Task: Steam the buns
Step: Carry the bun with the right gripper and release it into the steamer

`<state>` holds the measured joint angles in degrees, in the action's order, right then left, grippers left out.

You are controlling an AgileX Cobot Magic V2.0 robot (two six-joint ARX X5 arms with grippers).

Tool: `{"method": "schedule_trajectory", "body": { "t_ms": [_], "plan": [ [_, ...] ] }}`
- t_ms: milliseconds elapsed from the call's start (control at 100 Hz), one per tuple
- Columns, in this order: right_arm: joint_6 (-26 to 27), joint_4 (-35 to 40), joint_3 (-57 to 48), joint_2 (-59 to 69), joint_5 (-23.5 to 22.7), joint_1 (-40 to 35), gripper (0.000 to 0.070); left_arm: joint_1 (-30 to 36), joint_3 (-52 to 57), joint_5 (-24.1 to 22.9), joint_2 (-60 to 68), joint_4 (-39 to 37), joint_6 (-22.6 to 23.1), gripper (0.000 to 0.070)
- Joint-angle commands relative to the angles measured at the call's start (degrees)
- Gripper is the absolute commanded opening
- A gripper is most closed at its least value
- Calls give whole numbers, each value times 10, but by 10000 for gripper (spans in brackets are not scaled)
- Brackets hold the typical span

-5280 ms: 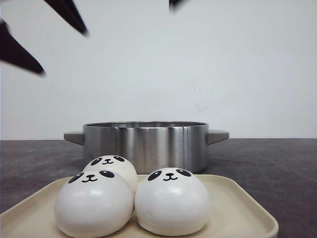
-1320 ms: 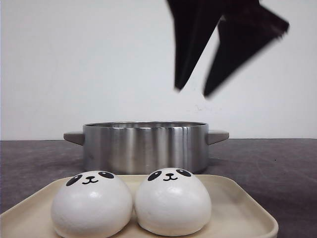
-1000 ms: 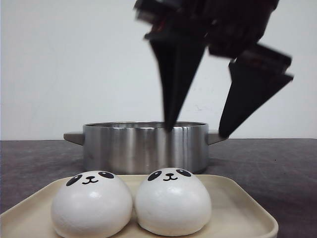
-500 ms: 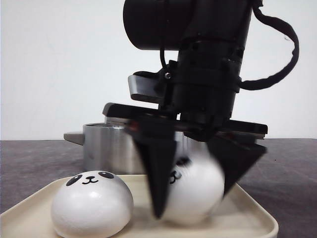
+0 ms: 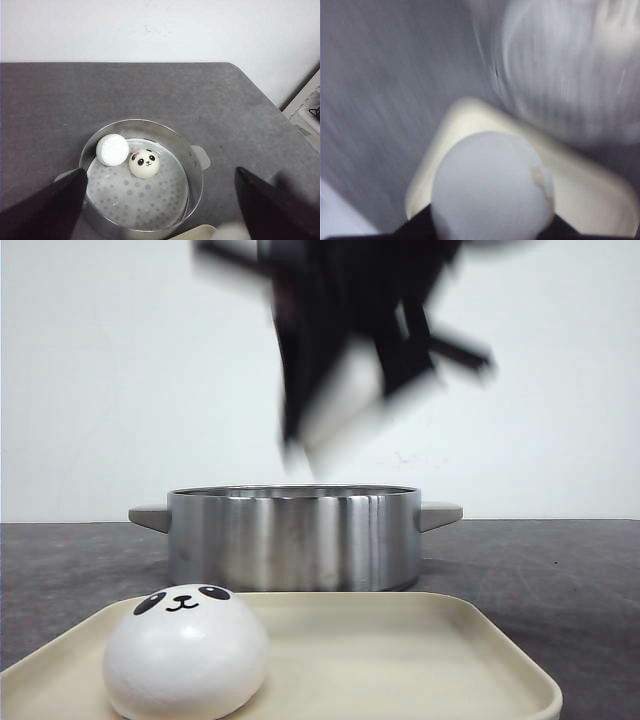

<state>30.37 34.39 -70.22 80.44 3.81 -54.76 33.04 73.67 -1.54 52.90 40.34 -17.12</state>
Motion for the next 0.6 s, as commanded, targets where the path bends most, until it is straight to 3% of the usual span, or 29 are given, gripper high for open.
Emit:
{"method": "schedule_trajectory", "body": {
  "t_ms": [0, 110, 210, 590],
  "plan": [
    [-51, -7, -35, 9, 17, 6, 12, 4, 12, 0, 5, -9, 10, 557],
    [-100, -40, -70, 14, 17, 40, 12, 4, 12, 0, 7, -12, 14, 557],
    [-105, -74, -72, 30, 4, 73, 12, 4, 12, 0, 10, -11, 14, 557],
    [-111, -89, -71, 181, -125, 173, 12, 4, 12, 0, 23, -7, 14, 557]
  ]
}}
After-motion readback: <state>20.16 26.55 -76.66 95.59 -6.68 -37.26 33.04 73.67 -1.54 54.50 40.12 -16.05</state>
